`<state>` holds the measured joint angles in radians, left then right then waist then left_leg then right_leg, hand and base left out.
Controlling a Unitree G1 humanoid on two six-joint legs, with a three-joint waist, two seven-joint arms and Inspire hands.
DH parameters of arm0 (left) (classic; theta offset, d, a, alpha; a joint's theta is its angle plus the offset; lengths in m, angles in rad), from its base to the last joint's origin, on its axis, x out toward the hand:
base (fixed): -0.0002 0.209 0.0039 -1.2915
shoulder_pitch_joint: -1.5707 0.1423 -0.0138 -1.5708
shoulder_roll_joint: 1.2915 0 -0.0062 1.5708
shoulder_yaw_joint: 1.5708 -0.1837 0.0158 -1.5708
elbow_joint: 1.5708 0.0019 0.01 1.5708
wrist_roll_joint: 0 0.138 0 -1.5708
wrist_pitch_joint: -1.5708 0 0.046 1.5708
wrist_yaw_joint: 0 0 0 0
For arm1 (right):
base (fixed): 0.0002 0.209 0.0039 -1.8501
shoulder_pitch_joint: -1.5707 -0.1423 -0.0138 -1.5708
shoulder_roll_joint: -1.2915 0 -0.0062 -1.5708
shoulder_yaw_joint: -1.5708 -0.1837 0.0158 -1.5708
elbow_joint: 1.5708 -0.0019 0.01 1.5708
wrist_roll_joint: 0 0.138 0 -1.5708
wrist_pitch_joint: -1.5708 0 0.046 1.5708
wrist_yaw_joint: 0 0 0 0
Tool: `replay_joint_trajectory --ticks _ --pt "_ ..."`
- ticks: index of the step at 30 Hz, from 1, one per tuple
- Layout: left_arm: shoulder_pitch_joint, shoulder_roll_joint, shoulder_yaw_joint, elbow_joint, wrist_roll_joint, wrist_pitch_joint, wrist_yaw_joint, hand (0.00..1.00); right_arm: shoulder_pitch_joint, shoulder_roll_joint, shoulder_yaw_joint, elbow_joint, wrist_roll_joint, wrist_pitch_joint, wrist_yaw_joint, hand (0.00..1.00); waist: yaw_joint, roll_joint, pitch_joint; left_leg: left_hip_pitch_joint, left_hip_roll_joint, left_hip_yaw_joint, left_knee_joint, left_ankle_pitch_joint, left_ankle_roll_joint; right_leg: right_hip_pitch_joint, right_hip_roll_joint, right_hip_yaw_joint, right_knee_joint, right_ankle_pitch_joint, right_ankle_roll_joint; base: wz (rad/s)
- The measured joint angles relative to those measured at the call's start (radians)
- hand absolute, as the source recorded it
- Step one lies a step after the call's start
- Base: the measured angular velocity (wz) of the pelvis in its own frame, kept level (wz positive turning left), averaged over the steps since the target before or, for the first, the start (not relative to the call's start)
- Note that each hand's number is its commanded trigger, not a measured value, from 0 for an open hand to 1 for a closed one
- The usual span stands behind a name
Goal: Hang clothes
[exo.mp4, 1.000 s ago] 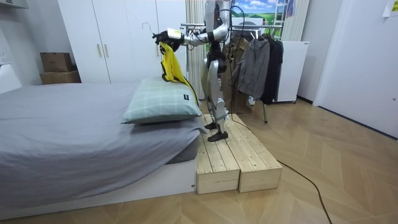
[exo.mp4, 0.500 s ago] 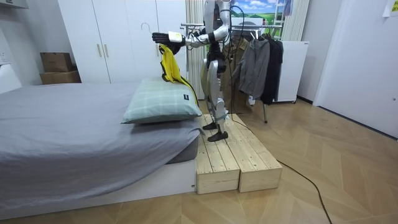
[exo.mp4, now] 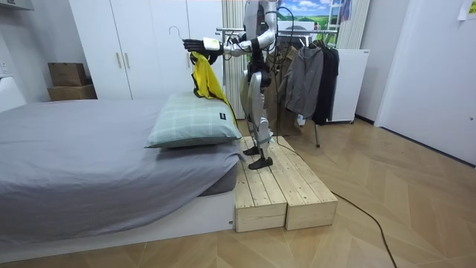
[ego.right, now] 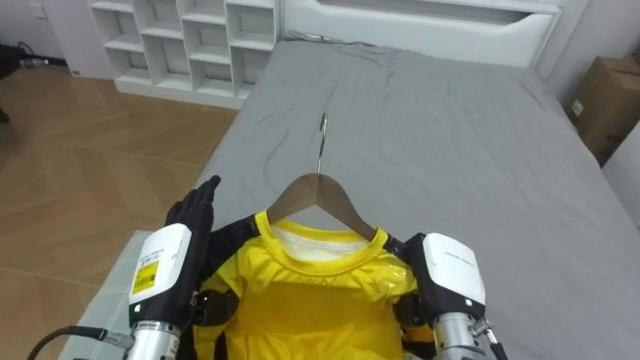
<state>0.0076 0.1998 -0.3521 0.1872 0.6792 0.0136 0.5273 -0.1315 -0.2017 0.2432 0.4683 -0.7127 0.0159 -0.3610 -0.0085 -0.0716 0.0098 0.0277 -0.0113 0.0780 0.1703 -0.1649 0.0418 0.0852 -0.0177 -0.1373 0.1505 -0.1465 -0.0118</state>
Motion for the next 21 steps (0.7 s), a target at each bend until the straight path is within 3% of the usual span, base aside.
replay_joint_trajectory --ticks 5,21 --pt "0.003 -0.005 0.000 0.000 0.000 0.003 0.000 0.00 0.000 0.000 -0.001 0.037 0.008 0.000 -0.008 1.00 0.000 0.014 -0.0059 0.002 0.000 0.001 0.002 0.000 0.000 0.004 0.000 0.000 0.000 0.000 0.000 0.00" --pt "0.024 -0.010 0.019 0.000 0.000 0.002 -0.033 0.00 0.001 0.007 -0.090 0.061 0.032 -0.014 -0.021 1.00 -0.025 0.025 -0.0004 0.011 0.008 0.001 0.012 0.000 -0.001 0.017 0.002 0.008 0.000 0.000 0.000 -0.01"
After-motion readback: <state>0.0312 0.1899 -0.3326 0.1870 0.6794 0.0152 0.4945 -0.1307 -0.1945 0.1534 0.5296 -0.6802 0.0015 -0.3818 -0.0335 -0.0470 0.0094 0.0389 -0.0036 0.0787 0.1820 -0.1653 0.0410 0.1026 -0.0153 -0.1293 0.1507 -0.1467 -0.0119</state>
